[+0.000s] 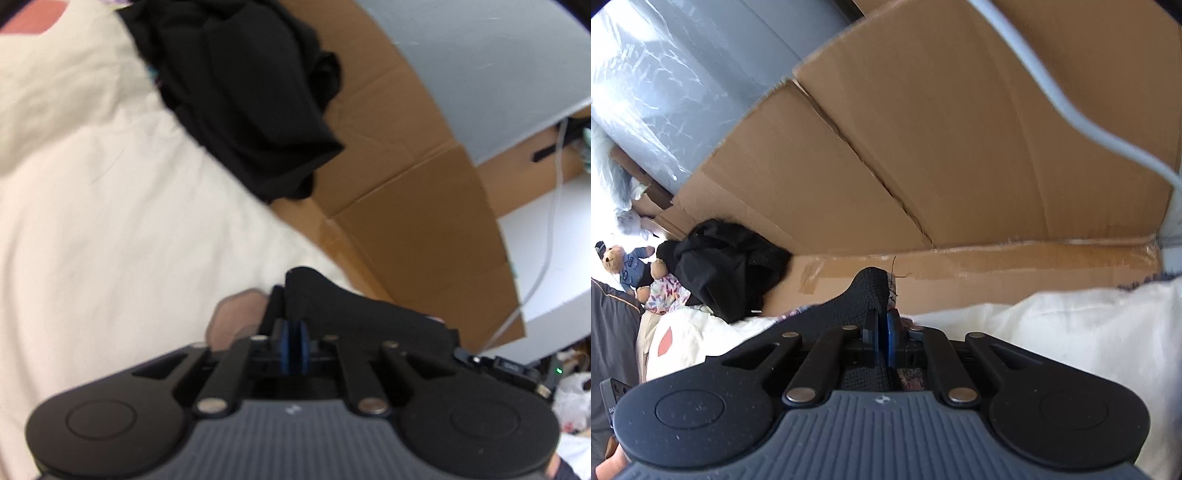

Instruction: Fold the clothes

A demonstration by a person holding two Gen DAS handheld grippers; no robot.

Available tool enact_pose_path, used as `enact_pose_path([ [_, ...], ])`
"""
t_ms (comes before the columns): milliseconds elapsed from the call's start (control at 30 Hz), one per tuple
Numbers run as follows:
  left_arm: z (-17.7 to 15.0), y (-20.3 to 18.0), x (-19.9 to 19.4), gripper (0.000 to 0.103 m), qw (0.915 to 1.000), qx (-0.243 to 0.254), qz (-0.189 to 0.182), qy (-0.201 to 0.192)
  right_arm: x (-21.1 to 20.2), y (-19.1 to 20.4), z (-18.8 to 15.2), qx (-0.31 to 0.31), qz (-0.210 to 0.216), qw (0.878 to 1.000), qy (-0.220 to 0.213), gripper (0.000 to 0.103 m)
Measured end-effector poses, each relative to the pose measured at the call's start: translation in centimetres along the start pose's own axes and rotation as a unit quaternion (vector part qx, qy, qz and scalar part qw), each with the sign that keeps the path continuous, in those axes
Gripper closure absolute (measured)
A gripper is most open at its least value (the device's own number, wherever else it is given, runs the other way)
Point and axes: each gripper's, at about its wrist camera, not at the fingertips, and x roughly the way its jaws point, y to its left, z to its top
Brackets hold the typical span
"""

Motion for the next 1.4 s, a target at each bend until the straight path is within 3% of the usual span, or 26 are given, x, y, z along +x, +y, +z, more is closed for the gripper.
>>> enact_pose_path([
  [100, -0.3, -0.4, 0.1, 0.067, 1.0, 0.007, -0.002, 0.002, 0.3, 0.3, -0.4, 0.0, -0.005, 1.0, 0.004, 0.062],
  [167, -0.4, -0.6, 0.3, 0.065, 1.0, 0.008, 0.0, 0.0, 0.6, 0.5, -0.7, -0.001, -0.008, 1.0, 0.008, 0.061],
  [267, -0.3, -1.0, 0.7, 0.074, 0.9998, 0.019, 0.003, 0.004, 1.1, 0.9, -1.0, -0.008, -0.009, 1.0, 0.013, 0.061],
  [333, -0.4, -1.2, 1.1, 0.096, 0.9994, 0.031, 0.006, 0.016, 1.6, 1.0, -1.1, -0.012, -0.016, 1.0, 0.022, 0.068],
  [433, -0.5, -1.4, 1.3, 0.101, 0.9986, 0.044, 0.016, 0.022, 2.0, 0.9, -1.1, -0.017, -0.03, 0.999, 0.022, 0.096],
  [467, -0.5, -1.5, 1.0, 0.101, 0.9987, 0.045, 0.015, 0.017, 2.0, 0.9, -1.1, -0.019, -0.035, 0.999, 0.022, 0.099],
  [633, 0.3, -1.8, -0.1, 0.102, 0.9983, 0.05, 0.028, -0.013, 0.9, 1.1, -0.4, -0.035, -0.047, 0.998, -0.005, 0.101],
  [800, 0.4, -2.0, 0.4, 0.101, 0.9984, 0.039, 0.039, -0.011, 0.5, 1.4, 0.1, -0.043, -0.06, 0.997, -0.016, 0.101],
  [900, 0.1, -1.9, 0.7, 0.085, 0.9986, 0.014, 0.051, -0.008, 0.8, 1.6, 0.1, -0.044, -0.068, 0.997, -0.011, 0.099],
  [1000, -0.1, -2.1, 0.5, 0.083, 0.9986, 0.02, 0.049, -0.005, 0.6, 1.7, -0.2, -0.041, -0.062, 0.997, -0.01, 0.097],
  [1067, -0.3, -2.3, 0.1, 0.075, 0.9983, 0.027, 0.051, -0.001, 0.3, 1.8, -0.2, -0.04, -0.059, 0.997, -0.009, 0.091],
  [1133, -0.4, -2.3, -0.7, 0.069, 0.9982, 0.031, 0.051, -0.003, -0.1, 1.9, -0.3, -0.04, -0.059, 0.997, -0.008, 0.069],
  [1200, -0.6, -2.3, -1.5, 0.068, 0.9981, 0.035, 0.05, -0.004, -0.8, 2.0, -0.4, -0.042, -0.059, 0.997, -0.014, 0.061],
  [1400, -1.2, -2.9, -3.9, 0.066, 0.9983, 0.04, 0.043, 0.0, -2.7, 1.5, -0.8, -0.036, -0.055, 0.998, -0.015, 0.059],
])
